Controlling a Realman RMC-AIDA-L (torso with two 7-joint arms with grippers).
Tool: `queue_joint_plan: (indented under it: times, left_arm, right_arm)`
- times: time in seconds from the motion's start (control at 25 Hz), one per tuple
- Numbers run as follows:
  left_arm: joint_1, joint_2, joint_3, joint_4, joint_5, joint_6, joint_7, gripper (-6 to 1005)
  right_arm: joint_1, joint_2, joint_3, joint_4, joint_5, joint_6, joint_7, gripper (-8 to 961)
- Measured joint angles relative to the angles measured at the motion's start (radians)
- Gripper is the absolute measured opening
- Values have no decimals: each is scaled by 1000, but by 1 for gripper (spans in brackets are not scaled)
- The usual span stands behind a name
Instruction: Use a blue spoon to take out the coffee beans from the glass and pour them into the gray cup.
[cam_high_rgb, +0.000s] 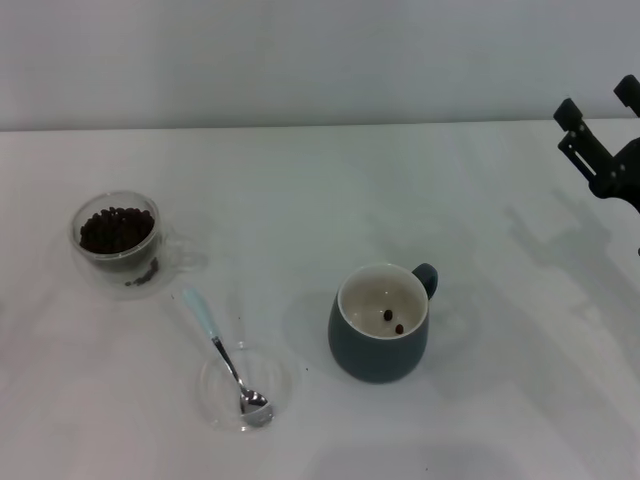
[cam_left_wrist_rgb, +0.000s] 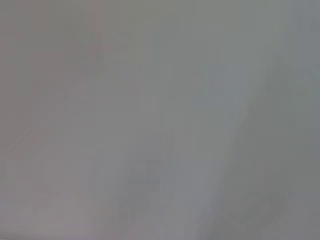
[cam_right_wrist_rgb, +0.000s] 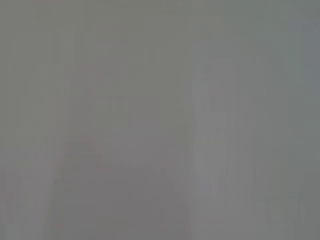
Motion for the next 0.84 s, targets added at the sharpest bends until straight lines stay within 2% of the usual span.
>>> queue_joint_plan:
  times: [0.28,0.6,0.72,0.84]
  left_arm:
    - [7,12,-11,1,3,-5,51,738]
    - [-1,12,-12,1,10,-61,144,738]
    - [-2,9,-14,1,5,-84,163,739]
    - [-7,-7,-67,-3,-12,-91,232,739]
  right_arm:
    - [-8,2,-12,0,-2,-19,0,799]
    - [-9,2,-45,1,-3,-19,0,799]
    - [-9,3,-64,2,-3,-16,0,799]
    - [-8,3,-76,4,-3,-17,0,799]
